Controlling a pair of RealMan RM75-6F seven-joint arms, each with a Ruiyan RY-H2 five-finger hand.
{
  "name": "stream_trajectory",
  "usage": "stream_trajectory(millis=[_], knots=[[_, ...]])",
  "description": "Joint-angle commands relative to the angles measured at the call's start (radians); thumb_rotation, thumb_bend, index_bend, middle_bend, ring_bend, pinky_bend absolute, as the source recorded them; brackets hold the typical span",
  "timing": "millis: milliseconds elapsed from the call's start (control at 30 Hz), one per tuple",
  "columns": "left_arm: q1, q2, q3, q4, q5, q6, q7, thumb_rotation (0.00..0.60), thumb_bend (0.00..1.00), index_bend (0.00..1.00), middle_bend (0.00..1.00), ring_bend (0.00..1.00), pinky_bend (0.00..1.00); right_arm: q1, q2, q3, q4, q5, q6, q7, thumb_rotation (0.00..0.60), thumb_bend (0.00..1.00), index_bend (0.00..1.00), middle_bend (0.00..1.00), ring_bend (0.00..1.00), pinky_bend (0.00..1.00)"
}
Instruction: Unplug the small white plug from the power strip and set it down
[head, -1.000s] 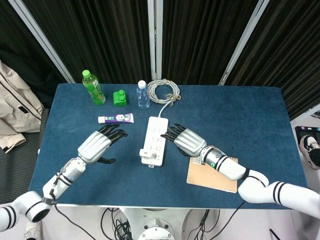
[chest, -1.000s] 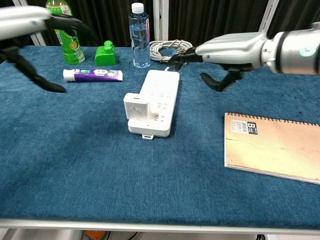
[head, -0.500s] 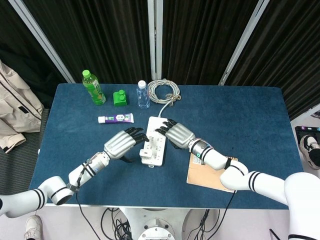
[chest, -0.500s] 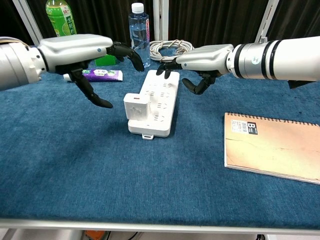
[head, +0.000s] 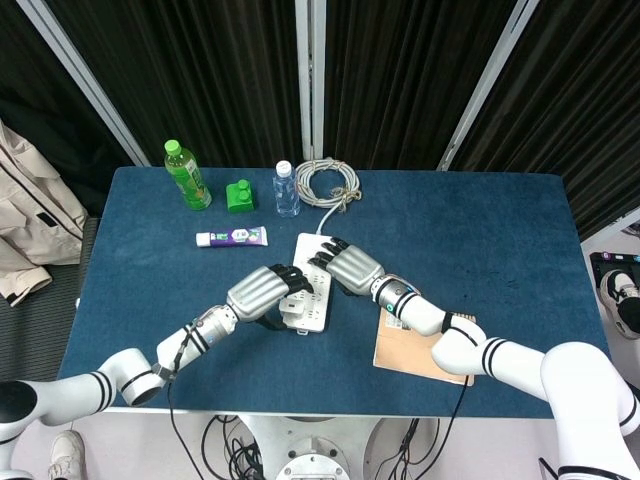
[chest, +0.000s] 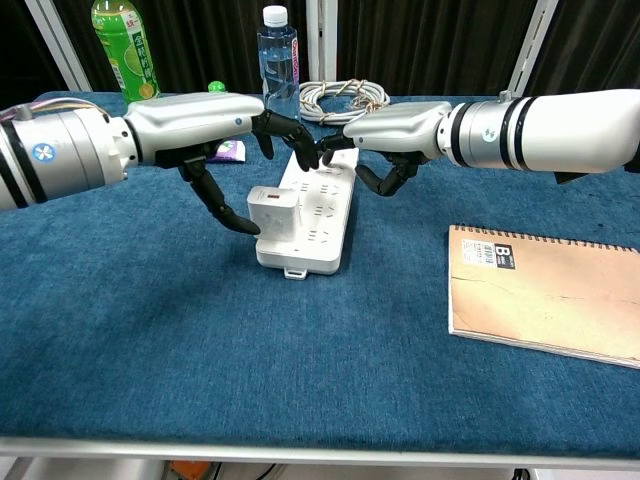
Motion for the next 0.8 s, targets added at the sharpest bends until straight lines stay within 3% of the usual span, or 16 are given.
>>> stream_trajectory(millis=[33,200,433,800], knots=[[-0.010,-0.022,0.003,0.027,-0.013,-0.003,-0.004,0.600,0.13,0.30,0.30,0.20,0.35,0.004,-0.003,-0.007,0.003,-0.009,0.009,0.011,0.600,0.75,0.14,0.16,0.00,0.00],[-0.018,-0.050,0.011,0.057,-0.030,-0.008,-0.008,0.600,0.16,0.35,0.35,0.26,0.46,0.008,-0.002,-0.016,0.004,-0.018,0.024,0.021,0.600,0.75,0.14,0.16,0.00,0.00],[-0.026,-0.080,0.029,0.084,-0.031,0.003,-0.028,0.600,0.22,0.40,0.42,0.34,0.53,0.011,-0.002,-0.025,0.007,-0.012,0.032,0.022,0.600,0.75,0.14,0.16,0.00,0.00],[-0.049,-0.095,0.066,0.148,-0.004,0.003,0.011,0.600,0.33,0.42,0.45,0.38,0.60,0.013,-0.004,-0.031,0.009,0.003,0.037,0.020,0.600,0.75,0.14,0.17,0.00,0.00]])
